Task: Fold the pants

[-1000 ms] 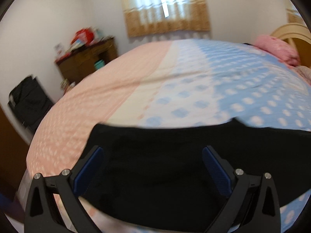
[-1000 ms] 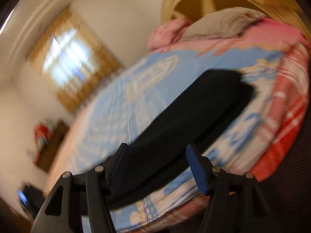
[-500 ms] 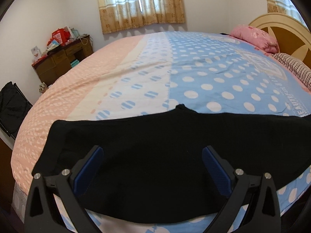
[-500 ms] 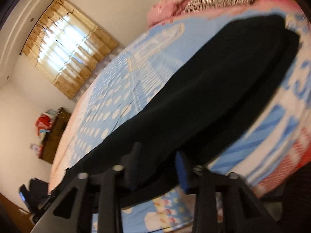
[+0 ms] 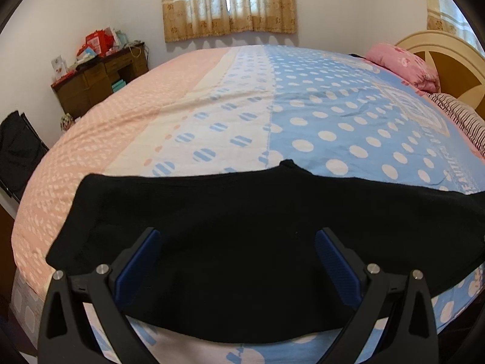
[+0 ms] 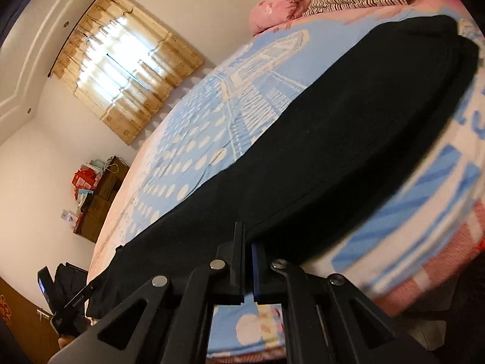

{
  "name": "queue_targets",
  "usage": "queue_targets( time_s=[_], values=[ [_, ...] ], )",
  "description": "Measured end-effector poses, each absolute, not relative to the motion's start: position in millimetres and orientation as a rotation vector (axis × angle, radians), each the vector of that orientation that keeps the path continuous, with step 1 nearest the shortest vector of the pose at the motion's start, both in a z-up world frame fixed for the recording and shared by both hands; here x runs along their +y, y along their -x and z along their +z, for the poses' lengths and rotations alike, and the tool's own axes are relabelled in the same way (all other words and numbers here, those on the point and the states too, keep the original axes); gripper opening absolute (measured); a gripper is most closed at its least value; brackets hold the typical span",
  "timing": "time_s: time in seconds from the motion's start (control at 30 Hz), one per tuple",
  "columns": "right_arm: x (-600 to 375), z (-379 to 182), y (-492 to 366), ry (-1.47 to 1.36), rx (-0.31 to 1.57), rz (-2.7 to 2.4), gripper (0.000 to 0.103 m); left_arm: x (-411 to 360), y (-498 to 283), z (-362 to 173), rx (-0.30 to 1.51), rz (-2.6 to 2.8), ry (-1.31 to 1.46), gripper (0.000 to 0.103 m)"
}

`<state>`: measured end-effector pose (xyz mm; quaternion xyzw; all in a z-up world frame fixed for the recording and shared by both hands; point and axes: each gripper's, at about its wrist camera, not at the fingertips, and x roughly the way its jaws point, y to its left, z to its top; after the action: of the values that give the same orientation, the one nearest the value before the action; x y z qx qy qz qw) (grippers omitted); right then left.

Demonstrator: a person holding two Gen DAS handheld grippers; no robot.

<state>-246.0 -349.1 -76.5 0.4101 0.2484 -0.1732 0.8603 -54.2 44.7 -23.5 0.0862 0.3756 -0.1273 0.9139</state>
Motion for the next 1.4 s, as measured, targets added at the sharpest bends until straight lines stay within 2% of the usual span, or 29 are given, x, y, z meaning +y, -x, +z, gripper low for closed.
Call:
queue_targets(
  time_s=[0.17,0.33,0.53,0.73,0.87,0.97,1.07,1.13,1.23,1.33,1.4],
  values=[
    [-351,-95,249,-0.889,0.556,-0.387,0.003,35,59,-18,0.738,-0.291,-0.213,0.103],
    [-361,-78,262,-0.901,0.599,-0.392,0.006,14,66,-19,0.720,-0.339,-0.274,0.103],
    [-382,-12,292,-0.613,0.410,-0.662,0.007,-12,74,-23,0.711,-0.402,-0.309,0.103],
    [-427,-5,250,-0.485,0.499,-0.750,0.007,-46,81,-17,0.673,-0.470,-0.328,0.103],
    [-452,-35,266,-0.639,0.564,-0.765,0.007,-69,89,-26,0.679,-0.504,-0.338,0.103],
    [-452,-47,303,-0.713,0.470,-0.762,0.002,-76,93,-41,0.712,-0.523,-0.372,0.103],
    [-445,-39,321,-0.717,0.448,-0.820,0.003,-76,93,-59,0.774,-0.511,-0.405,0.103],
    [-440,-28,333,-0.684,0.428,-0.917,0.008,-68,95,-65,0.809,-0.521,-0.388,0.103],
    [-442,-13,345,-0.655,0.343,-0.941,0.009,-55,93,-69,0.847,-0.538,-0.317,0.103],
    [-452,-7,336,-0.621,0.370,-0.939,0.016,-55,92,-66,0.853,-0.529,-0.319,0.103],
    [-460,-8,323,-0.573,0.436,-0.964,0.035,-57,94,-64,0.846,-0.526,-0.335,0.103]
  ],
)
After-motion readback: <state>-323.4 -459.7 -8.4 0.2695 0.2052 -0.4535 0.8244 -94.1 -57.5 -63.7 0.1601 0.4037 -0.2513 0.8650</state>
